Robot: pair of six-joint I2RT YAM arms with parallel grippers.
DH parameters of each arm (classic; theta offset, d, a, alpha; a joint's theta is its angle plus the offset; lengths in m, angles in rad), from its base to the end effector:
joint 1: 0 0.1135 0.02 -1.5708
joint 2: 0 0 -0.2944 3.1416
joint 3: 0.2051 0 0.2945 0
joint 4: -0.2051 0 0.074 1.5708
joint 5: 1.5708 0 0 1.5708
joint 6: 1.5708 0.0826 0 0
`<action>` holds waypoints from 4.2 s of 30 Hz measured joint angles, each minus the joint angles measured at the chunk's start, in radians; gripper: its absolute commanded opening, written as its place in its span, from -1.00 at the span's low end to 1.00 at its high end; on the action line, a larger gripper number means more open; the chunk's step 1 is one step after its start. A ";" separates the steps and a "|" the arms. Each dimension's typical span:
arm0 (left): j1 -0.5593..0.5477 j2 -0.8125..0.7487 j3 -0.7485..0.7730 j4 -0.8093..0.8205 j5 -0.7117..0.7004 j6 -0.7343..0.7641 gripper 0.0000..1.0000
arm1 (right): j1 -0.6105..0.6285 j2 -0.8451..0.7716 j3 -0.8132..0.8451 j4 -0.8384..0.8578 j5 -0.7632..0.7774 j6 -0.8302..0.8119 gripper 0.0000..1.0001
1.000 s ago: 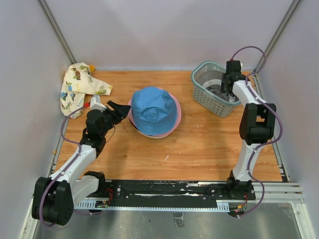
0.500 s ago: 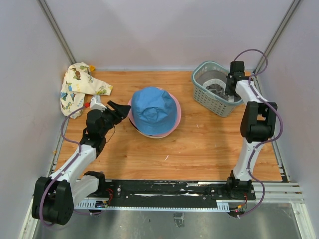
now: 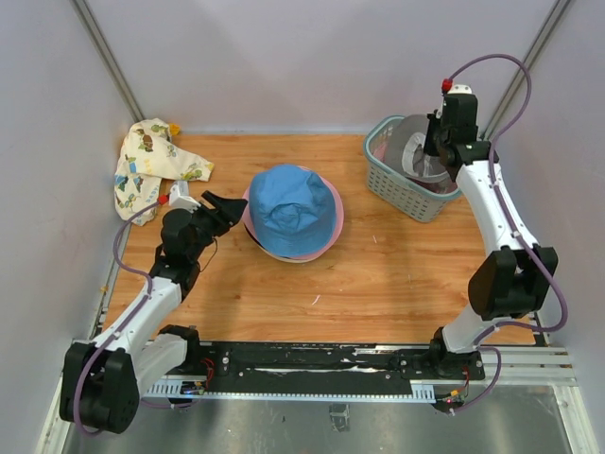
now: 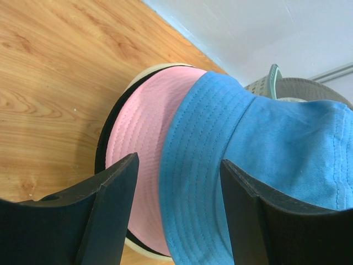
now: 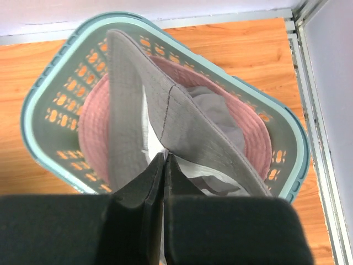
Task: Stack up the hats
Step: Pick up the hat from the bin, then stack the hat on the hat.
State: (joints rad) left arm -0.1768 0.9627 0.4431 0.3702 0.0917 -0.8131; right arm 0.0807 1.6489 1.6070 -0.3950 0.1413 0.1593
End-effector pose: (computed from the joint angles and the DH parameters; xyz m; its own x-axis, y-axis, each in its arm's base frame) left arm 0.2806 -0.0578 0.2408 -0.2927 -0.6825 -0.6697 0.0752 0.6818 -0.7277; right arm 0.4741 0.0267 0.3889 -0.4089 0.1245 -0.9040 0.1137 0.9899 0.0849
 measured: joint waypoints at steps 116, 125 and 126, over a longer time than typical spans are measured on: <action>-0.639 0.629 1.313 -0.605 0.088 0.631 -0.57 | 0.706 -0.172 0.177 0.085 0.469 -0.298 -0.99; -0.679 0.612 1.298 -0.615 -0.063 0.739 -0.99 | 0.705 -0.164 0.164 0.126 0.500 -0.297 -0.99; -0.682 0.607 1.293 -0.613 -0.074 0.747 -0.99 | 0.705 -0.164 0.163 0.129 0.495 -0.295 -0.99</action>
State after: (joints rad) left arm -0.8585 1.5700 1.7359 -0.2432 0.0177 -0.0658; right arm 0.7860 1.4849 1.7702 -0.2657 0.6365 -0.1360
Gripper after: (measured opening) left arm 0.301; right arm 0.008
